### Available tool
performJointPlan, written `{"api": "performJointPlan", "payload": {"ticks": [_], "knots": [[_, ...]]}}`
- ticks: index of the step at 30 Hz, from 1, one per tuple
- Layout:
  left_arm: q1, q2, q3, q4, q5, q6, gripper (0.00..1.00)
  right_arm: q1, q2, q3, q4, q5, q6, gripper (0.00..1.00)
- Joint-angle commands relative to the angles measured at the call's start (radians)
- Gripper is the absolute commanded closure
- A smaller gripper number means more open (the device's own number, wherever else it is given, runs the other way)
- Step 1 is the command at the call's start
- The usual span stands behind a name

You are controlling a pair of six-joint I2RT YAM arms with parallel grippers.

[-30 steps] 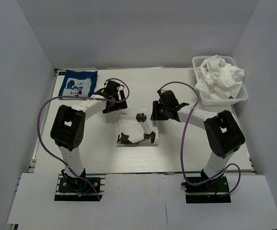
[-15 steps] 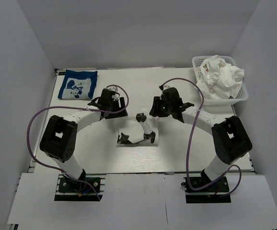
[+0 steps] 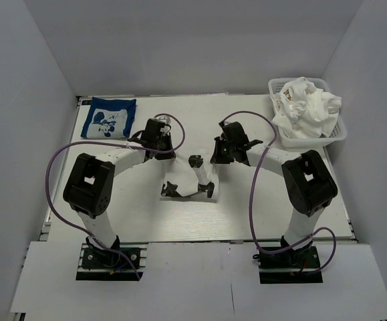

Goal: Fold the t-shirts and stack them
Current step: Fold the long partially folded tshirt into a neat square

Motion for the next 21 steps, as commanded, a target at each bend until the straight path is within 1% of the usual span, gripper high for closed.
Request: {"api": "performJointPlan", "payload": {"ticks": [1,4,5,6,9,10,11,13,15,16,17,19,20,21], "knots": [[0.004,-0.012,0.063,-0.005,-0.080,0.009,1.00,-0.002,-0.054,0.025,0.057,-0.024,-0.011,1.00],[0.004,-0.074,0.051,-0.027,-0.117,0.009,1.00,-0.002,-0.149,-0.037,0.108,0.003,-0.012,1.00],[0.004,-0.106,0.012,-0.027,-0.117,0.009,1.00,-0.002,-0.169,-0.060,0.109,0.008,-0.009,1.00],[0.004,-0.176,-0.011,-0.014,-0.117,0.000,1.00,-0.002,-0.210,-0.070,0.111,0.013,-0.014,1.00],[-0.007,-0.277,-0.087,-0.014,-0.136,-0.009,1.00,0.000,-0.293,-0.123,0.102,0.004,-0.012,1.00],[-0.016,-0.332,-0.102,-0.014,-0.136,-0.009,1.00,-0.002,-0.318,-0.131,0.099,-0.010,-0.015,1.00],[-0.016,-0.349,-0.123,-0.014,-0.102,-0.009,1.00,0.001,-0.330,-0.139,0.100,-0.018,-0.012,1.00],[-0.016,-0.372,-0.136,-0.014,-0.102,-0.009,1.00,0.000,-0.356,-0.159,0.099,-0.042,-0.011,1.00],[-0.016,-0.372,-0.136,-0.014,-0.120,-0.009,1.00,-0.003,-0.357,-0.157,0.099,-0.044,-0.003,1.00],[-0.001,-0.351,-0.121,-0.014,-0.120,-0.009,1.00,-0.002,-0.350,-0.150,0.090,-0.029,-0.005,1.00],[0.000,-0.332,-0.101,-0.005,-0.120,-0.009,1.00,-0.002,-0.340,-0.136,0.085,0.018,-0.006,1.00],[0.000,-0.256,-0.052,-0.005,-0.154,-0.009,1.00,-0.008,-0.282,-0.066,0.013,0.062,-0.003,1.00],[0.010,-0.224,-0.032,-0.005,-0.163,-0.009,1.00,-0.010,-0.259,-0.044,-0.011,0.127,0.000,1.00],[0.010,-0.153,-0.009,-0.026,-0.186,-0.025,1.00,-0.017,-0.184,-0.009,-0.038,0.140,-0.002,1.00]]}}
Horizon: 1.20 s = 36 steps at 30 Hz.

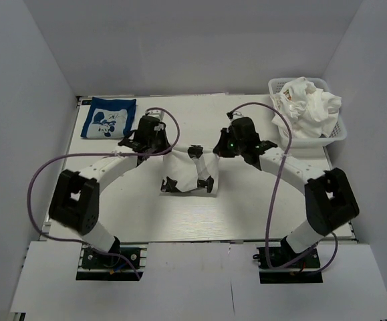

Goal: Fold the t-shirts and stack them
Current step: Fold the long partially folded tshirt into a neat square

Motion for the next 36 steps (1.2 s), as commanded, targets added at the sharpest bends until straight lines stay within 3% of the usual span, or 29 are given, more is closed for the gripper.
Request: {"api": "performJointPlan", "payload": {"ticks": [1,5,9,13,14,16,17,19,21,22,23,30,36], "knots": [[0.022,0.138,0.113,-0.041,-0.103,-0.022,1.00,-0.024,0.116,0.111,-0.073,0.131,-0.010,1.00],[0.057,0.301,0.210,-0.113,-0.229,-0.079,1.00,-0.062,0.279,0.192,-0.048,0.146,-0.010,1.00],[0.085,0.416,0.315,-0.151,-0.229,-0.091,1.00,-0.073,0.456,0.287,-0.037,0.097,-0.041,1.00],[0.085,0.438,0.349,-0.174,-0.192,-0.070,0.99,-0.074,0.503,0.350,-0.071,0.083,-0.079,0.64],[0.085,0.424,0.349,-0.174,-0.192,-0.061,0.78,-0.073,0.509,0.362,-0.075,0.052,-0.085,0.59],[0.085,0.386,0.340,-0.159,-0.192,-0.051,0.50,-0.065,0.480,0.370,-0.077,0.054,-0.107,0.45],[0.085,0.339,0.329,-0.144,-0.182,-0.039,0.24,-0.067,0.439,0.361,-0.074,0.048,-0.110,0.37],[0.085,0.286,0.290,-0.130,-0.172,-0.028,0.01,-0.065,0.411,0.349,-0.063,0.036,-0.119,0.28],[0.085,0.219,0.247,-0.130,-0.172,-0.028,0.00,-0.061,0.356,0.327,-0.059,0.022,-0.125,0.24],[0.085,0.200,0.227,-0.130,-0.160,-0.028,0.00,-0.058,0.341,0.306,-0.050,0.001,-0.125,0.13],[0.085,0.188,0.207,-0.121,-0.160,-0.028,0.00,-0.053,0.305,0.294,-0.037,-0.010,-0.125,0.10],[0.064,0.253,0.148,-0.093,0.005,0.082,0.00,-0.042,0.190,0.166,-0.043,-0.004,-0.106,0.10],[0.064,0.362,0.193,-0.182,-0.036,0.082,0.00,-0.041,0.074,0.079,-0.037,0.030,-0.104,0.10]]}}
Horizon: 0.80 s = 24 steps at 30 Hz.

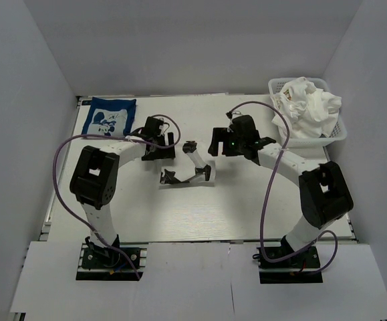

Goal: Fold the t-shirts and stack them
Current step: Fold the long partially folded tshirt into a neat square, then put the neatly folded tshirt into the corner of the board with the left arm

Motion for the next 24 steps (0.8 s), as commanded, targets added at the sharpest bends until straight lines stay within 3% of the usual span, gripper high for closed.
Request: {"api": "performJointPlan", "payload": {"ticks": [1,6,9,10,13,14,17,24], "knots": [[0.000,0.011,0.021,-0.050,0.017,0.035,0.00,0.000,-0.080,-0.023,0.013,0.024,-0.004,0.10],[-0.011,0.083,0.030,-0.010,0.153,0.078,0.02,0.000,-0.126,-0.079,0.021,0.044,0.002,0.10],[-0.032,0.126,0.030,0.001,0.198,0.087,0.17,-0.001,-0.148,-0.094,0.019,0.053,0.005,0.10],[-0.042,0.135,0.030,0.001,0.198,0.087,0.30,-0.004,-0.149,-0.097,0.024,0.062,0.007,0.10],[-0.052,0.158,0.039,0.010,0.209,0.087,0.55,-0.006,-0.163,-0.114,0.021,0.093,0.008,0.10],[-0.052,0.158,0.040,0.010,0.209,0.101,0.70,-0.004,-0.171,-0.122,0.022,0.101,0.010,0.10],[-0.062,0.158,0.076,0.010,0.196,0.113,1.00,-0.009,-0.191,-0.139,0.025,0.130,0.011,0.10],[-0.029,0.005,0.142,0.056,0.106,0.213,1.00,-0.009,-0.267,-0.212,0.045,0.211,0.008,0.10]]}}
